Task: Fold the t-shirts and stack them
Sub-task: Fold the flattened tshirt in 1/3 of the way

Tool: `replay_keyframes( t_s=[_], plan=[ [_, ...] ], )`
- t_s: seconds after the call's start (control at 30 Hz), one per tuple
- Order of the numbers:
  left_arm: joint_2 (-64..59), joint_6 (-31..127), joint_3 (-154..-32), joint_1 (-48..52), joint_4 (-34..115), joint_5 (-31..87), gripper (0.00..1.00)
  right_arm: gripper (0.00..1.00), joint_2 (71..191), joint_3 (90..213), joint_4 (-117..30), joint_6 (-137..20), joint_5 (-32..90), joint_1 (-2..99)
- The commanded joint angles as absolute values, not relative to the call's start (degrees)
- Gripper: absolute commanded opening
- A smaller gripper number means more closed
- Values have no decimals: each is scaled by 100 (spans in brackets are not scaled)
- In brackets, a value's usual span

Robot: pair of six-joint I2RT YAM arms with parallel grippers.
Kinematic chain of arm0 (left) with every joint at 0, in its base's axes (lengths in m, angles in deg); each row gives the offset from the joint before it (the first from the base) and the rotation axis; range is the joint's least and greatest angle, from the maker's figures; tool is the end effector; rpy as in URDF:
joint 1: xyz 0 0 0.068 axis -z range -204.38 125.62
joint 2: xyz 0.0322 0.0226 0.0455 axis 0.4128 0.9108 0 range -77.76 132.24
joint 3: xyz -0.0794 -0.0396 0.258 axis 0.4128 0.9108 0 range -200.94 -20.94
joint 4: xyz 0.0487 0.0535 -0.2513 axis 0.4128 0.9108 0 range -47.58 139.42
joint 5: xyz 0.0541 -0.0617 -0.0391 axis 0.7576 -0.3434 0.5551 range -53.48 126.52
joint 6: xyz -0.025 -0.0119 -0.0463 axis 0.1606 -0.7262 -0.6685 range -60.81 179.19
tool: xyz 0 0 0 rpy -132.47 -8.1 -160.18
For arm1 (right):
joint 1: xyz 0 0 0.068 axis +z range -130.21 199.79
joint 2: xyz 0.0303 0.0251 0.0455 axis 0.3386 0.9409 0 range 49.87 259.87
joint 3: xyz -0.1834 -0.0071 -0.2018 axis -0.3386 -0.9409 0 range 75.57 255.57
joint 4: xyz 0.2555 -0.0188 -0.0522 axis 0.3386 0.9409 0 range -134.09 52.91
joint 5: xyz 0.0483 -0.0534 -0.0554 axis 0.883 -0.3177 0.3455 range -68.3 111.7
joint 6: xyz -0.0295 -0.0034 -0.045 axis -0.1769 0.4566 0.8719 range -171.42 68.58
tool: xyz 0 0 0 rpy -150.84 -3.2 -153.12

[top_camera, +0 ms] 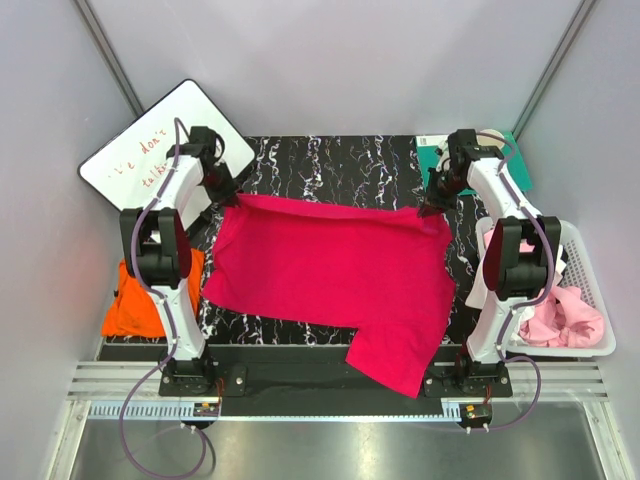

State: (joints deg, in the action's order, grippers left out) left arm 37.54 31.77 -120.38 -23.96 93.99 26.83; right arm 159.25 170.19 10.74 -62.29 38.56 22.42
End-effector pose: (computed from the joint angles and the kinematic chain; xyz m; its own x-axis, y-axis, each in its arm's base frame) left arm 0.4267 -0.0091 0.2422 -0.8527 -0.4477 -0.2690 -0.3615 0.8776 -0.3147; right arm 0.3966 0.0285 0.2569 -0.9468 0.1372 -0.2912 0.0342 0.9424 0.3327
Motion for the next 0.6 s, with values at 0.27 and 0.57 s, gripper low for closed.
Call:
replay_keyframes(
  t_s=[0.27,0.57],
  plan=[
    [3781,3212,-11877,-2605,10034,2844,0,0,15841,16777,1435,-6293,3998,2278],
    [4168,3238,-11938,-2623,10350,2703,19,0,16456,16802,1918,-6372,4104,2287]
  ],
)
